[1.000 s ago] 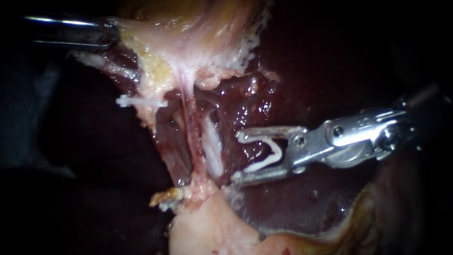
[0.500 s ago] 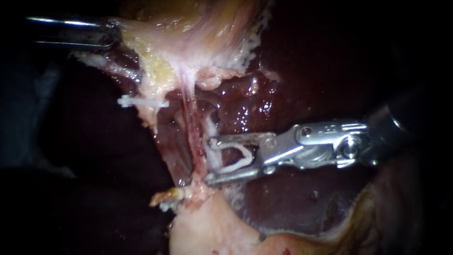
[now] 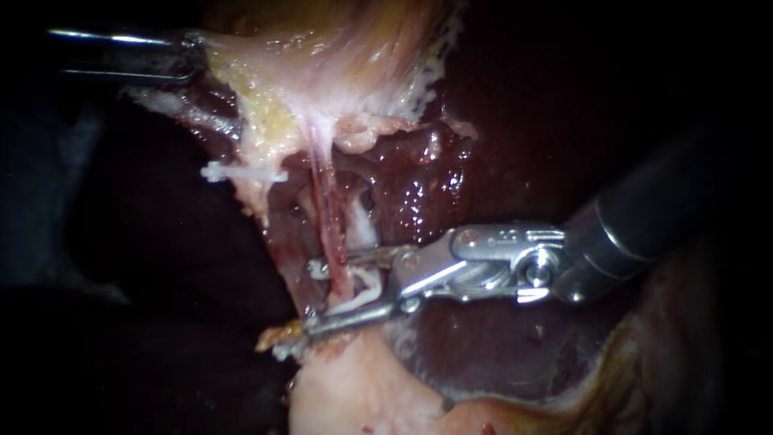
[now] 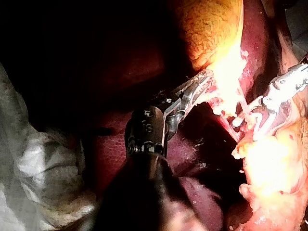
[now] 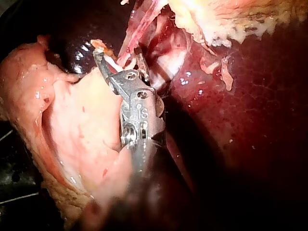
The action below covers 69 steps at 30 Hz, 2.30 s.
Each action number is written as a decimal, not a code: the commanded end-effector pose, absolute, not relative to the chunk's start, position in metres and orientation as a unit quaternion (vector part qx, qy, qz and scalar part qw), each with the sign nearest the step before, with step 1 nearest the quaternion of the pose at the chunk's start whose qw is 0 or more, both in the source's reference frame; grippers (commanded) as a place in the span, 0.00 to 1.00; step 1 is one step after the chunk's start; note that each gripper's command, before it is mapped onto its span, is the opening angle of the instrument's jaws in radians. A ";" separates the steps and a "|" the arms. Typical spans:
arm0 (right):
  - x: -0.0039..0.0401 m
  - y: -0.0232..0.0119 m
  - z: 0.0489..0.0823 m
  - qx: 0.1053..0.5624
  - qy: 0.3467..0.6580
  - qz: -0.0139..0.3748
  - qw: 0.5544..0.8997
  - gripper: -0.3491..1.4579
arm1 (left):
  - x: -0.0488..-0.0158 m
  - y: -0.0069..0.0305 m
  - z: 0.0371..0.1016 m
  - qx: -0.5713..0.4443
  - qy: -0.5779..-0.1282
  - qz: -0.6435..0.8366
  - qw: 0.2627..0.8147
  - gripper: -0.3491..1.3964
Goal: Clipping first clip right tube
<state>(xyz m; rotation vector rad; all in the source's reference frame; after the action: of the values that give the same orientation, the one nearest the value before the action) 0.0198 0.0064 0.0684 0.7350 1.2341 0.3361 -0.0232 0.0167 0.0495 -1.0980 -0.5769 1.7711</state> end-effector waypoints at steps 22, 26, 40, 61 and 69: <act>0.0214 0.0047 0.0642 0.402 0.585 0.156 0.687 0.44 | -0.0229 0.0169 0.0501 -0.449 -0.235 0.723 0.470 0.00; 0.0217 0.0042 0.0629 0.409 0.587 0.149 0.682 0.44 | -0.0229 0.0169 0.0502 -0.449 -0.235 0.723 0.470 0.00; 0.0218 0.0040 0.0626 0.421 0.577 0.170 0.679 0.34 | -0.0229 0.0169 0.0503 -0.450 -0.235 0.723 0.469 0.00; 0.0207 0.0043 0.0637 0.434 0.540 0.203 0.692 0.00 | -0.0229 0.0169 0.0504 -0.449 -0.235 0.723 0.469 0.00; 0.0206 0.0044 0.0640 0.434 0.540 0.203 0.692 0.00 | -0.0229 0.0169 0.0504 -0.449 -0.235 0.723 0.469 0.00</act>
<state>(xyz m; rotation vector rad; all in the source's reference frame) 0.0206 0.0044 0.0640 0.9700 1.2064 0.4535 -0.0229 0.0169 0.0504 -1.0997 -0.5753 1.7732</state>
